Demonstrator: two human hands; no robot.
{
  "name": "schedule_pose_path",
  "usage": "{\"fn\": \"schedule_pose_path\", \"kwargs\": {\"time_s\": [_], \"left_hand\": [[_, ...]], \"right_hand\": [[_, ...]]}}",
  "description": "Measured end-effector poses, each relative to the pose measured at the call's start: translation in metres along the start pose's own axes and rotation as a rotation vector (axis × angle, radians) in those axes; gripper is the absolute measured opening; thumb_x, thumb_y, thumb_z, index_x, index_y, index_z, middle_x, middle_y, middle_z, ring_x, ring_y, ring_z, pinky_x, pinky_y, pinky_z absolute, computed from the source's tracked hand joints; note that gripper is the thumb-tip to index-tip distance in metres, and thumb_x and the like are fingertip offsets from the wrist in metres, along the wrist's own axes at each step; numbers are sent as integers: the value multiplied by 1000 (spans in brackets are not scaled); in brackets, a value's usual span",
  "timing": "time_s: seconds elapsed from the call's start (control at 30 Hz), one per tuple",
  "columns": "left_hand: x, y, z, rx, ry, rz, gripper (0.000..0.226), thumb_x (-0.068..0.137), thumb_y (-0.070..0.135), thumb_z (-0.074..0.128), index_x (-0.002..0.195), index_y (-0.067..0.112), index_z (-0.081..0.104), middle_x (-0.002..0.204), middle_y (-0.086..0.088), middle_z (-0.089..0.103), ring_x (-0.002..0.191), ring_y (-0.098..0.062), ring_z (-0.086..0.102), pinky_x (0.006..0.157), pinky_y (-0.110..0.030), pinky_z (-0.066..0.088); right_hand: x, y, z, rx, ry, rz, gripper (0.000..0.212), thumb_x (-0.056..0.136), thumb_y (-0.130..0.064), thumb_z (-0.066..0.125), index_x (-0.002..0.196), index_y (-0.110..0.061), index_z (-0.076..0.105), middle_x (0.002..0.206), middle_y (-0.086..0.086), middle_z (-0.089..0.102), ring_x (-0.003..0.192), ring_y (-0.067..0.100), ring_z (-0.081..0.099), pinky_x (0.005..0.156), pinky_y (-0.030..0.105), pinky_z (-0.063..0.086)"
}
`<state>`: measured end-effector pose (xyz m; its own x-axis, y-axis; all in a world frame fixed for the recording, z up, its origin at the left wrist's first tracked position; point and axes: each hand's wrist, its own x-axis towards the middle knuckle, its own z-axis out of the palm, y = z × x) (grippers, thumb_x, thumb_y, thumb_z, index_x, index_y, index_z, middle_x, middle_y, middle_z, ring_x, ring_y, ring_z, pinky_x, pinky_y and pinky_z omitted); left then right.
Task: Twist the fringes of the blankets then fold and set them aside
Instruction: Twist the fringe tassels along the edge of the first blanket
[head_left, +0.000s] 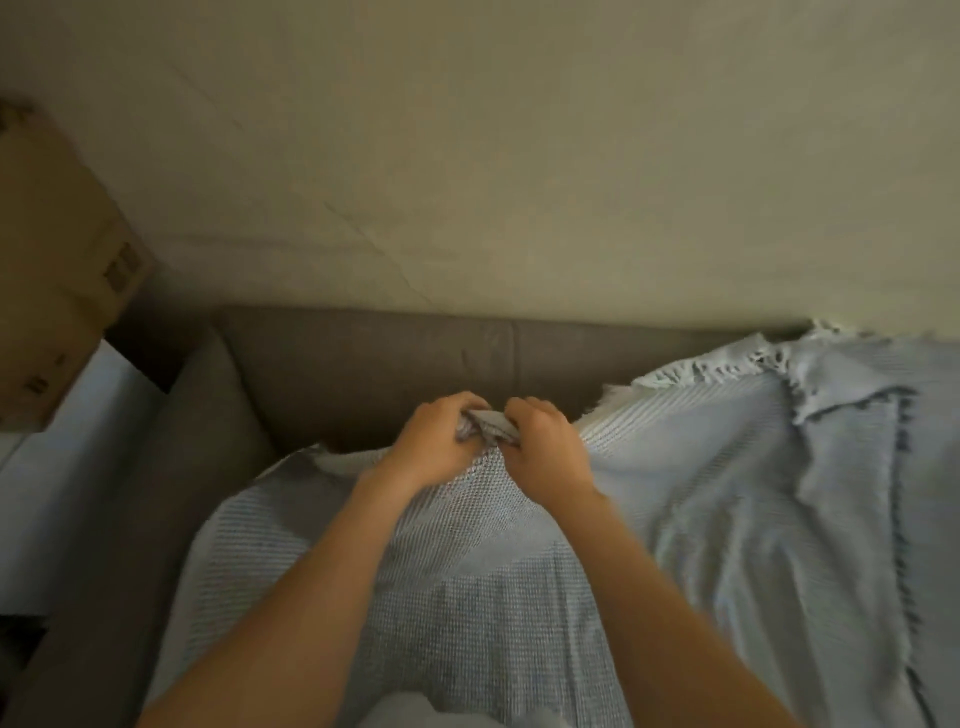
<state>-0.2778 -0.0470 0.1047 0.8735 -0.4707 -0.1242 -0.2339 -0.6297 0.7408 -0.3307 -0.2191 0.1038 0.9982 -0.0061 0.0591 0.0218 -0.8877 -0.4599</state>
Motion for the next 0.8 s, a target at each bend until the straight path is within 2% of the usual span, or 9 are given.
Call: {"fn": "schedule_pose_path", "kwargs": {"time_s": [0.1, 0.17, 0.23, 0.33, 0.4, 0.47, 0.57, 0.7, 0.8], "left_hand": [[-11, 19, 9, 27, 84, 22, 17, 99, 20, 64, 106, 28, 77, 97, 10, 77, 89, -11, 71, 82, -44, 59], [-18, 32, 12, 27, 163, 5, 23, 99, 20, 61, 114, 27, 76, 110, 9, 77, 102, -14, 72, 91, -43, 58], [-24, 44, 17, 35, 226, 7, 26, 98, 20, 58, 118, 27, 74, 117, 8, 76, 109, -18, 70, 95, -42, 57], [-30, 64, 28, -24, 308, 18, 23, 99, 18, 56, 111, 24, 74, 107, 9, 75, 100, -14, 69, 86, -39, 58], [-31, 83, 34, -145, 384, -17, 22, 102, 15, 55, 112, 19, 74, 105, 6, 73, 98, -13, 68, 85, -37, 57], [-31, 102, 40, -326, 504, -106, 22, 102, 14, 53, 111, 20, 72, 103, 7, 72, 97, -12, 68, 83, -36, 56], [-31, 122, 53, -497, 695, -210, 23, 102, 18, 50, 111, 20, 71, 105, 5, 72, 98, -13, 68, 89, -41, 59], [-25, 133, 75, -555, 770, -309, 30, 105, 14, 44, 123, 20, 67, 121, 1, 68, 112, -18, 65, 102, -43, 56], [-30, 137, 102, -470, 615, -299, 41, 101, 0, 42, 124, 21, 69, 131, -1, 65, 120, -17, 61, 104, -36, 51]], "right_hand": [[-19, 3, -7, 111, -24, 129, 19, 91, -10, 65, 95, -16, 47, 80, -1, 57, 69, 22, 50, 60, 35, 40], [-33, 15, -13, 103, -93, 163, 19, 95, -17, 62, 106, -16, 48, 86, 2, 61, 74, 26, 53, 65, 36, 44], [-45, 29, -19, 56, -200, 189, 11, 94, -19, 60, 99, -18, 50, 87, 3, 60, 80, 30, 57, 68, 36, 44], [-63, 57, -28, -33, -355, 260, 7, 92, -22, 61, 90, -17, 56, 88, 4, 60, 85, 32, 62, 70, 38, 49], [-76, 83, -39, -95, -426, 285, 16, 93, -26, 63, 104, -14, 61, 102, 9, 63, 100, 35, 65, 79, 41, 53], [-93, 113, -52, -207, -505, 331, 38, 97, -30, 63, 129, -10, 58, 127, 13, 61, 118, 37, 62, 97, 46, 53], [-123, 162, -70, -453, -579, 344, 41, 102, -29, 56, 141, -17, 55, 136, 8, 62, 129, 31, 57, 117, 50, 39], [-144, 206, -91, -636, -504, 310, 27, 101, -24, 54, 127, -21, 62, 128, 5, 68, 129, 28, 56, 121, 51, 25], [-145, 219, -96, -421, -272, 293, 24, 97, -17, 52, 117, -20, 64, 117, 5, 72, 118, 31, 63, 107, 44, 37]]}}
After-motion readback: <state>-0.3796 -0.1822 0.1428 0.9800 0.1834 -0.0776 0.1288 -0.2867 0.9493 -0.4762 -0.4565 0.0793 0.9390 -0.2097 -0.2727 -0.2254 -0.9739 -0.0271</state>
